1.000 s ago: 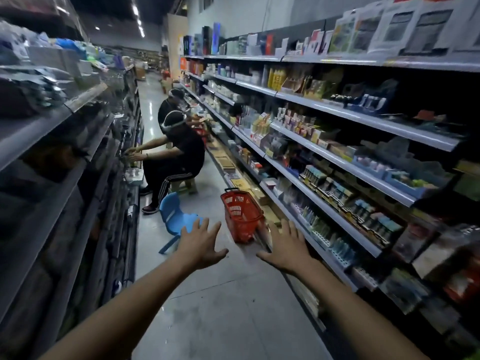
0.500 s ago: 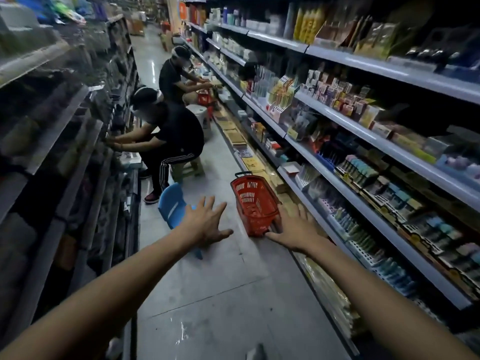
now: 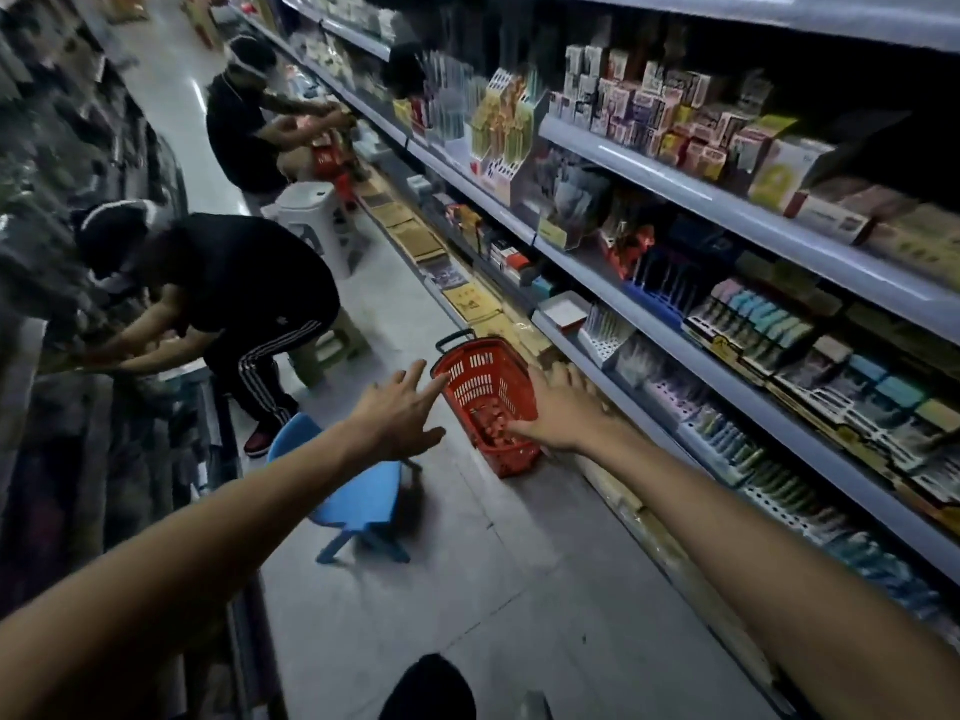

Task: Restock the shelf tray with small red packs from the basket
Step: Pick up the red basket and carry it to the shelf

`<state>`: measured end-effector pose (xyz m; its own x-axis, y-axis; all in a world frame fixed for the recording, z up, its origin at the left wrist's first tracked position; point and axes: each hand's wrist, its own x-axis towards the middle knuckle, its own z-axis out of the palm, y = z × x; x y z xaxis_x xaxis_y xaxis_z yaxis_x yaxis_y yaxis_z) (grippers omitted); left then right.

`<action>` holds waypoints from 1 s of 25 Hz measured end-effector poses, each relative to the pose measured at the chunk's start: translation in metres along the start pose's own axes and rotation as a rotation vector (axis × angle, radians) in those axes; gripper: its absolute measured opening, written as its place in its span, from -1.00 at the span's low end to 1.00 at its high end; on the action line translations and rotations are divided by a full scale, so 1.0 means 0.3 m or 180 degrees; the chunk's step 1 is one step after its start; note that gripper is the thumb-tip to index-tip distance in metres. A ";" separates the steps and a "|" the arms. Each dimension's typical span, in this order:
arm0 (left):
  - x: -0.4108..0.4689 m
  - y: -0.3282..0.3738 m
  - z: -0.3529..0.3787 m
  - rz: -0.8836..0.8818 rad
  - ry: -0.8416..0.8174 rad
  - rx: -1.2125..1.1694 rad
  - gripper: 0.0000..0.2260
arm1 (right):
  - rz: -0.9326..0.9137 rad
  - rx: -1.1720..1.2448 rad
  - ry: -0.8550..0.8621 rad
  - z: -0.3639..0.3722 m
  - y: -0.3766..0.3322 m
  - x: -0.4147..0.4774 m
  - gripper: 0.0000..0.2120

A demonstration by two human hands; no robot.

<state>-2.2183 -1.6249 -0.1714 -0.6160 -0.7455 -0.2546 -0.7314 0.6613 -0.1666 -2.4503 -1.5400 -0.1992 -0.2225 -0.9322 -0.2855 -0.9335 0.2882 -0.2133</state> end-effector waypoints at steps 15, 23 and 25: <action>1.351 -0.564 -0.053 0.2203 -0.0265 0.0754 -0.11 | 0.0680 0.0077 -0.0240 -0.056 -0.021 1.050 0.01; 1.812 -0.570 -0.008 0.2688 -0.0580 0.0808 -0.06 | 0.1012 0.0380 -0.0530 0.003 0.125 1.413 0.01; 1.895 -0.580 0.019 0.2626 -0.0633 0.0819 -0.08 | 0.1016 0.0389 -0.0587 0.033 0.175 1.501 0.00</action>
<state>-2.4397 -2.1632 -0.2927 -0.8382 -0.0104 -0.5452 0.0265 0.9979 -0.0597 -2.5967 -1.9426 -0.3481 -0.4318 -0.7395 -0.5164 -0.7826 0.5918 -0.1931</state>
